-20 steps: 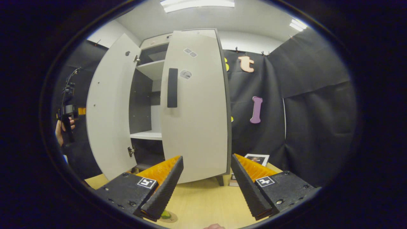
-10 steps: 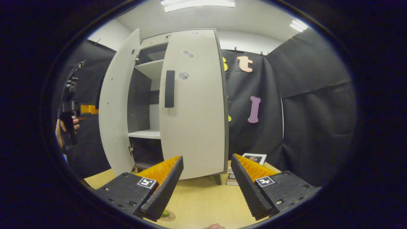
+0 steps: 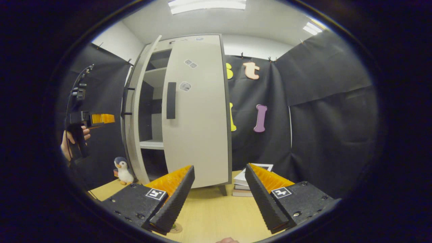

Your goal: Grasp the bottle in the cabinet with the left hand and place it on the coaster, then close the right door with the right hand and the left door with the left hand.

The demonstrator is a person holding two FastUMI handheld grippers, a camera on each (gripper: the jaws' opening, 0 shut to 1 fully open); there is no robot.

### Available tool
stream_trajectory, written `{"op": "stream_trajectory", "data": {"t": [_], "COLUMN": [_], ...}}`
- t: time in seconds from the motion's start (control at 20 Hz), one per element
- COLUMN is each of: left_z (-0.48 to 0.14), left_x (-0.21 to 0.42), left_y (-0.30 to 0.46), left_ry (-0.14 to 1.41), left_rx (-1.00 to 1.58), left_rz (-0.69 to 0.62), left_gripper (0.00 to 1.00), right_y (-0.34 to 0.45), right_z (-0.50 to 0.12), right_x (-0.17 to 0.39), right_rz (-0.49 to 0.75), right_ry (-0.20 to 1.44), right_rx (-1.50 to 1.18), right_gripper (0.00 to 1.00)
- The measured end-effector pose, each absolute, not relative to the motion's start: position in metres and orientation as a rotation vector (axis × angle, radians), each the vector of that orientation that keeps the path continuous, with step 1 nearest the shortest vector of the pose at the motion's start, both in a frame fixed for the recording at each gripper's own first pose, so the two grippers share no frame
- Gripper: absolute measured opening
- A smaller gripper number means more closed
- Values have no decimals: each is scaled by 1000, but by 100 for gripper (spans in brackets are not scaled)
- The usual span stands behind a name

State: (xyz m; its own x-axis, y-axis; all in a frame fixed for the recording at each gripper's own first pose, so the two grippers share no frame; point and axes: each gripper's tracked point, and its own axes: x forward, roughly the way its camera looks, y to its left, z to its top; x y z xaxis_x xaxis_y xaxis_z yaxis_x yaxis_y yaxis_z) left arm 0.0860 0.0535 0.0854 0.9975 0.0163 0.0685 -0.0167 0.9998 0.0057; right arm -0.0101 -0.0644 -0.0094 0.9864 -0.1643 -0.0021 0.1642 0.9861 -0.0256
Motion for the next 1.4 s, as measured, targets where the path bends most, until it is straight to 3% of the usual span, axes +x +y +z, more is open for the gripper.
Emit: {"op": "stream_trajectory", "data": {"t": [0.05,0.1,0.2,0.25,0.35,0.4,0.5,0.55,0.75,0.85,0.95,1.0,1.05,1.2,1.25,1.4], "left_z": [83,79,71,64,48,35,14,10,-7,-14,-14,-13,-12,-9,-7,-7], "left_x": [80,73,60,52,36,26,9,2,-19,-24,-25,-24,-23,-21,-21,-20], "left_y": [50,47,38,36,35,33,29,30,43,43,41,40,38,33,30,22], "left_ry": [-72,-75,-83,-86,-88,-79,-65,-72,-73,-63,-71,-75,-77,-97,-102,-102], "left_rx": [14,23,39,46,43,33,24,26,32,26,16,14,14,10,8,14], "left_rz": [17,16,-8,-14,5,16,25,38,117,135,141,141,138,145,141,120], "left_gripper": [95,100,95,99,100,95,99,95,95,95,95,95,95,100,95,95], "right_y": [-62,-60,-55,-52,-44,-41,-35,-36,-32,-31,-29,-25,-23,-25,-25,-26], "right_z": [-9,-11,-12,-10,-9,-11,-13,-15,-22,-15,-3,3,7,1,-1,-11], "right_x": [-9,-7,-5,-4,-1,1,6,7,13,15,16,19,21,24,23,23], "right_rz": [-158,-148,-133,-126,-101,-95,-80,-85,-65,-72,-77,-69,-63,-49,-47,-51], "right_ry": [5,8,22,21,18,17,15,17,51,28,-26,-61,-75,-58,-53,-19], "right_rx": [-23,-20,-25,-24,-9,1,0,-15,-35,-19,1,9,11,5,10,17], "right_gripper": [98,98,98,98,94,98,99,98,99,94,99,94,99,98,99,99]}}
